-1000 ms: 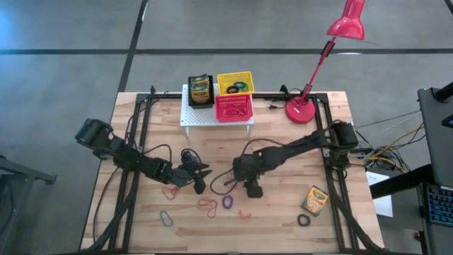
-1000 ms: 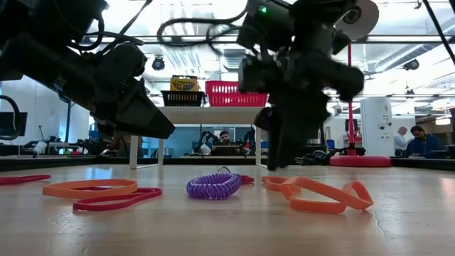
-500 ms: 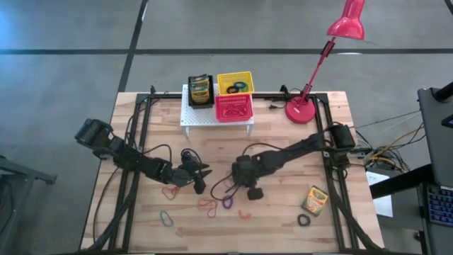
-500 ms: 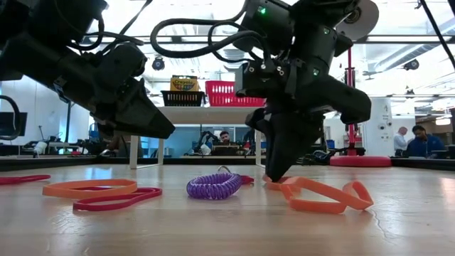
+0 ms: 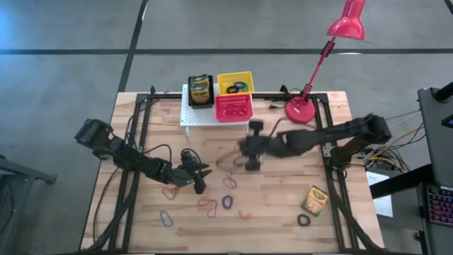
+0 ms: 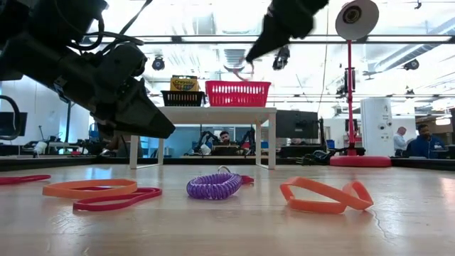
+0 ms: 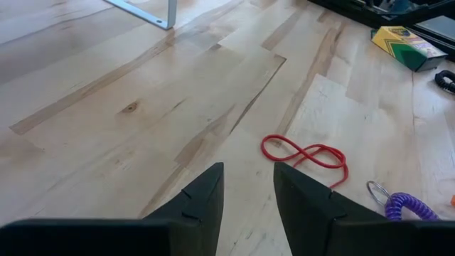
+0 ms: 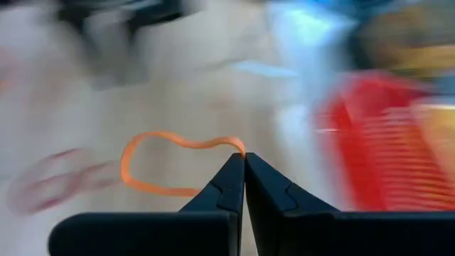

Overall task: Pick & Place Office Desk Supplies
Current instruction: Put the orange rubber band into the red bin on the shelf, then put the red rubber band into the red bin on the shelf

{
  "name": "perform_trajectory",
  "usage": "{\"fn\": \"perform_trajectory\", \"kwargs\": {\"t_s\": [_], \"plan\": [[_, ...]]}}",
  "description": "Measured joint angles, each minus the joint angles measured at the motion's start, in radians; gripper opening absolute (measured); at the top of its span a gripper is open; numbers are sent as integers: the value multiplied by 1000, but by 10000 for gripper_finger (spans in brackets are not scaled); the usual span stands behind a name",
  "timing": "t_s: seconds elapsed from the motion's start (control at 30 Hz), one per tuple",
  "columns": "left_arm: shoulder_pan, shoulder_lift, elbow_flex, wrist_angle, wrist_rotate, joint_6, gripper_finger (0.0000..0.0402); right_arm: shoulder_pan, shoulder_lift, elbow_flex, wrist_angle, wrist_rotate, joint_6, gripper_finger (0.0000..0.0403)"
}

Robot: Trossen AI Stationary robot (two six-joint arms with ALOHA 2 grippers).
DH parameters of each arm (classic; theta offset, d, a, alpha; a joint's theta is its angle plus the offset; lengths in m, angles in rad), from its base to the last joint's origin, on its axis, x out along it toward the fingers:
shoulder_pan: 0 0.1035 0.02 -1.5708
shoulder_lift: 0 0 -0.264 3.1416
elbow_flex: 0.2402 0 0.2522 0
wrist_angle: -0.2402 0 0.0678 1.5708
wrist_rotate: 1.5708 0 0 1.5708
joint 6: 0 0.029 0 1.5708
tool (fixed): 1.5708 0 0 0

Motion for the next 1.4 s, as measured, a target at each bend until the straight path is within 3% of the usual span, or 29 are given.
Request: {"fn": "perform_trajectory", "kwargs": {"t_s": [0.1, 0.2, 0.5, 0.63, 0.83, 1.07, 1.2, 1.4], "plan": [[0, 0, 0, 0, 0, 0, 131, -74, -68, 4, 79, 93, -56, 8], [0, 0, 0, 0, 0, 0, 131, -175, -114, 6, 178, 77, -95, 8], [0, 0, 0, -2, 0, 2, 131, -451, -76, 6, 212, -229, -35, 9], [0, 0, 0, -2, 0, 5, 131, -487, -41, 4, 204, -266, -54, 25], [1, 0, 0, -3, 0, 5, 131, -486, -59, 6, 180, -269, -46, 96], [1, 0, 0, -3, 0, 8, 131, -452, -146, 71, -77, -273, 65, 152], [1, 0, 0, -3, 0, 8, 131, -363, -211, 61, -169, -341, 142, 157], [1, 0, 0, -3, 0, 8, 131, -123, -264, -85, -118, -356, 218, 146]]}}
